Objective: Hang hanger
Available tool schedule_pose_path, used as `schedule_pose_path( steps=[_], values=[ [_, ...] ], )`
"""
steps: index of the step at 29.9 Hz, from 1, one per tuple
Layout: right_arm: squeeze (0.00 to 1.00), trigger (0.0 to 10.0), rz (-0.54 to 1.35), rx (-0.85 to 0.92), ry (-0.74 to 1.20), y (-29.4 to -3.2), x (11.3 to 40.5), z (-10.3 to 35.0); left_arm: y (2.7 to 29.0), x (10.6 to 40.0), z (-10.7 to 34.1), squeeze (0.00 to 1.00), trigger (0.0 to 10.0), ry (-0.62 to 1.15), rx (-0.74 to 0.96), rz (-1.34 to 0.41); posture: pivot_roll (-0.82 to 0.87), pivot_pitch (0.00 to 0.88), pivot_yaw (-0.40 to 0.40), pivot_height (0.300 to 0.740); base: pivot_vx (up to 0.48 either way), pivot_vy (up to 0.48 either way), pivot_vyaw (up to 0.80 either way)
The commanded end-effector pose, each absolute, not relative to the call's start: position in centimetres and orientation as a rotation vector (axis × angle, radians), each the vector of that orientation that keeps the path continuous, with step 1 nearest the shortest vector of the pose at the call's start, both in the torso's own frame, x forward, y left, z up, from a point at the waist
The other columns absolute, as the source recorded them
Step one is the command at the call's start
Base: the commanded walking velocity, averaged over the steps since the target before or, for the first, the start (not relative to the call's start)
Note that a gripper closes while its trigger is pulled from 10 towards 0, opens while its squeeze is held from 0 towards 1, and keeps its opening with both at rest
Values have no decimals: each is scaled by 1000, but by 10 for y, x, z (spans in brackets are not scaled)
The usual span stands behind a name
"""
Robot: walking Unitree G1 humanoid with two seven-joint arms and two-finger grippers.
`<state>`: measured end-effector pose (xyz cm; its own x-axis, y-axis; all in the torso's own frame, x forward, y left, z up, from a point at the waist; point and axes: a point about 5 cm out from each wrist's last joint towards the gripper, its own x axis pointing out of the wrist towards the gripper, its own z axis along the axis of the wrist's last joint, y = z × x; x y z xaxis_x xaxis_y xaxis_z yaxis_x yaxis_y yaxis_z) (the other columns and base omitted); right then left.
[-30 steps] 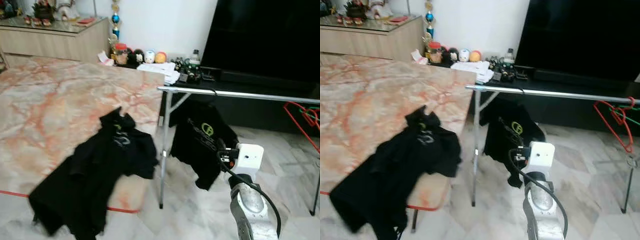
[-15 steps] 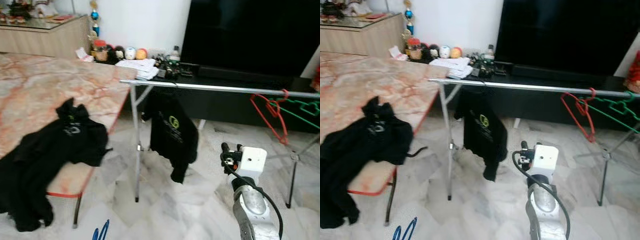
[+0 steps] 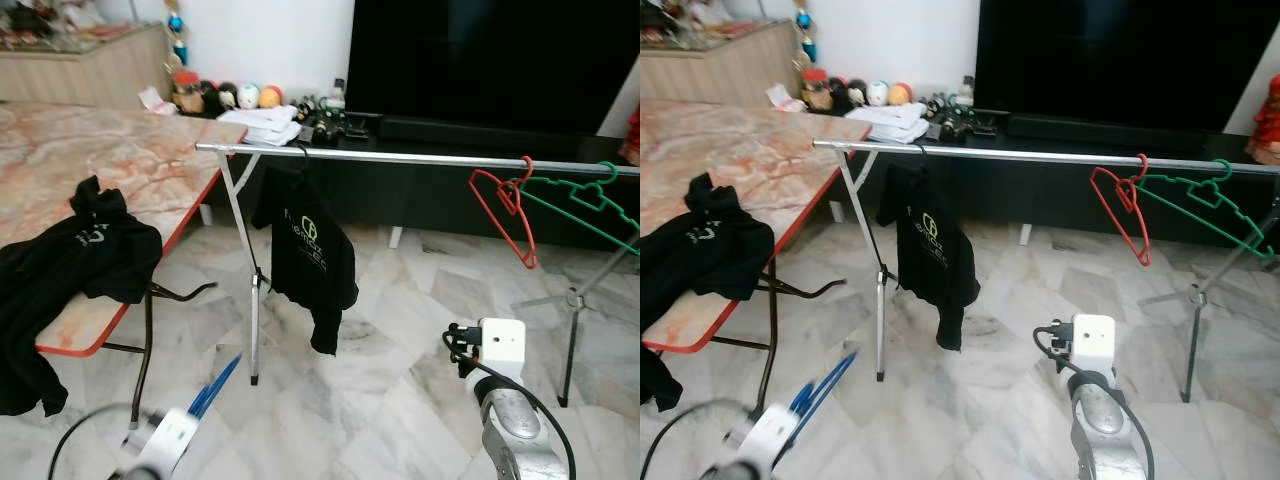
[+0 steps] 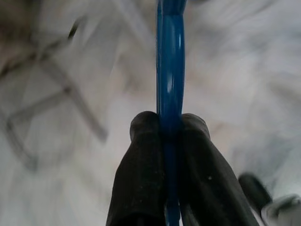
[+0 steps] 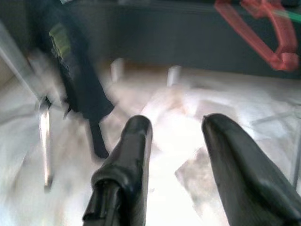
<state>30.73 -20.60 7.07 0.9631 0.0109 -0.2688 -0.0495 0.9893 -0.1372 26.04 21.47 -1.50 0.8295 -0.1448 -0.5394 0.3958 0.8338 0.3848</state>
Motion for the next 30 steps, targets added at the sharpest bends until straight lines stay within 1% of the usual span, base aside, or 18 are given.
schedule_pose_path(
  steps=[1,3,5,7,9,11,13,14,15,18,20,21,22,23,26,27,28,30],
  values=[
    [0,10000,199,-188,264,-193,312,73,201,278,3,0,10000,431,540,-429,83,36,-21,740,0,0,0],
    [0,10000,321,-211,272,-188,311,73,196,282,9,0,10000,424,545,-508,80,35,-18,740,0,0,0],
    [0,10000,561,-259,320,-181,305,69,185,279,13,0,10000,468,536,-761,79,34,-17,740,0,0,0],
    [0,10000,666,-290,337,-179,302,69,183,276,14,0,10000,481,579,-853,78,31,-14,740,0,0,0],
    [0,10000,825,-319,355,-176,295,69,181,275,19,0,10000,493,600,-941,78,31,-14,740,0,0,0],
    [0,10000,1049,-327,384,-173,285,70,178,276,28,0,10000,504,622,-1039,76,27,-14,740,0,0,0],
    [0,10000,1075,-325,387,-173,284,71,178,276,29,0,10000,508,623,-1051,76,27,-14,740,0,0,0],
    [0,10000,1154,-330,415,-174,282,71,177,278,35,0,10000,513,641,-1095,82,24,-17,740,0,0,0],
    [0,10000,1194,-317,420,-173,283,72,176,279,40,0,10000,511,648,-1122,83,24,-18,740,0,0,0],
    [0,10000,1252,-281,414,-167,286,74,170,283,50,0,10000,499,658,-1166,83,17,-17,740,0,0,0],
    [0,10000,1305,-310,419,-161,287,71,164,284,57,0,10000,489,673,-1203,85,10,-18,740,0,0,0],
    [0,10000,1334,-369,435,-156,287,66,159,284,63,0,10000,483,695,-1237,92,5,-21,740,0,0,0],
    [0,10000,1323,-418,442,-154,289,62,155,284,66,0,10000,478,711,-1252,95,2,-25,740,0,0,0],
    [1000,10000,1315,-450,435,-152,291,61,154,285,67,0,10000,473,720,-1259,95,2,-25,740,0,0,0],
    [1000,10000,1341,-500,411,-145,293,60,148,288,73,0,10000,466,736,-1270,91,0,-26,740,0,0,0],
    [776,10000,1364,-517,405,-141,292,59,145,289,76,0,10000,457,753,-1277,92,0,-26,740,0,0,0],
    [0,10000,1401,-543,393,-134,291,57,140,292,78,0,10000,439,777,-1281,96,0,-28,740,0,0,0],
    [0,10000,1403,-570,389,-130,293,55,135,292,81,0,10000,436,766,-1298,101,0,-32,740,0,0,0]
  ],
)
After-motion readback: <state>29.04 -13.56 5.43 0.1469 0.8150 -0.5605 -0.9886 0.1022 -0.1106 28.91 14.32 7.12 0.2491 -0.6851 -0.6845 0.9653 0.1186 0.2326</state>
